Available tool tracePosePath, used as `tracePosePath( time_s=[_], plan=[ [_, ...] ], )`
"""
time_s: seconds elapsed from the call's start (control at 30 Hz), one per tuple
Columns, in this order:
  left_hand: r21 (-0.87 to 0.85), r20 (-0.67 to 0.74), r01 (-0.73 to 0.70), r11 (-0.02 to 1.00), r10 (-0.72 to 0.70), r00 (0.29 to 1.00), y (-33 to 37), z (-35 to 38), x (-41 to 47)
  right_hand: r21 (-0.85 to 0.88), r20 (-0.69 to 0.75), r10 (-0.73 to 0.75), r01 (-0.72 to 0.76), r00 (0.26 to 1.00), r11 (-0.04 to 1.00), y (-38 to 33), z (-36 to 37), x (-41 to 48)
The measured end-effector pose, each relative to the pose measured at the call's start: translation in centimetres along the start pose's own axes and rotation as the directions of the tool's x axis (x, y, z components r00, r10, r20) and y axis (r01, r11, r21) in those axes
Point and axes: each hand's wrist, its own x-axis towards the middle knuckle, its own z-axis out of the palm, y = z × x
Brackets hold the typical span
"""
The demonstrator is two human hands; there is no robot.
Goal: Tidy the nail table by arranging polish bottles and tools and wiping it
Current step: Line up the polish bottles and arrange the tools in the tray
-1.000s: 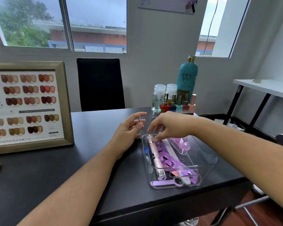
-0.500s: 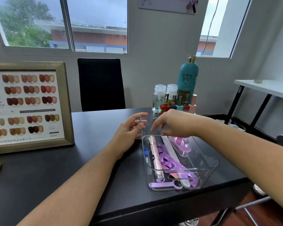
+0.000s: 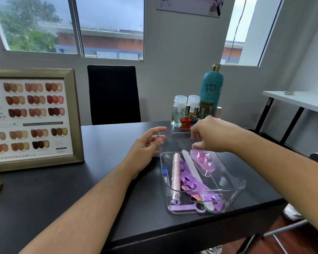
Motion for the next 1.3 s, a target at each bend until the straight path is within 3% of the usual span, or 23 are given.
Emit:
tracePosePath(
  time_s=[0.17, 0.33, 0.57, 0.77, 1.07, 1.3],
  plan=[
    [0.002, 0.000, 0.001, 1.000, -0.001, 1.000, 0.0, 0.0, 0.0, 0.030, 0.141, 0.102, -0.108, 0.985, 0.994, -0.4, 0.5, 0.2],
    [0.012, 0.004, 0.000, 1.000, 0.000, 1.000, 0.0, 0.0, 0.0, 0.197, 0.076, 0.123, -0.135, 0.990, 0.971, -0.3, -0.6, 0.8],
    [-0.003, 0.006, -0.005, 1.000, 0.005, 1.000, -0.1, -0.1, 0.0, 0.288, -0.116, -0.031, 0.064, 0.993, 0.955, -1.2, -1.3, 2.4],
    [-0.059, 0.002, -0.005, 0.998, 0.005, 1.000, -0.3, 0.0, 0.1, 0.294, -0.102, -0.183, 0.206, 0.978, 0.934, -2.1, 0.2, 3.4],
    [0.003, -0.005, 0.003, 1.000, -0.003, 1.000, -0.5, -0.1, 0.2, 0.204, 0.020, -0.228, 0.219, 0.973, 0.954, -1.8, 0.9, 3.3],
    [-0.019, -0.002, 0.002, 1.000, -0.002, 1.000, -0.6, -0.2, 0.3, 0.392, -0.171, -0.149, 0.206, 0.974, 0.897, -1.2, 0.9, 3.6]
  ],
)
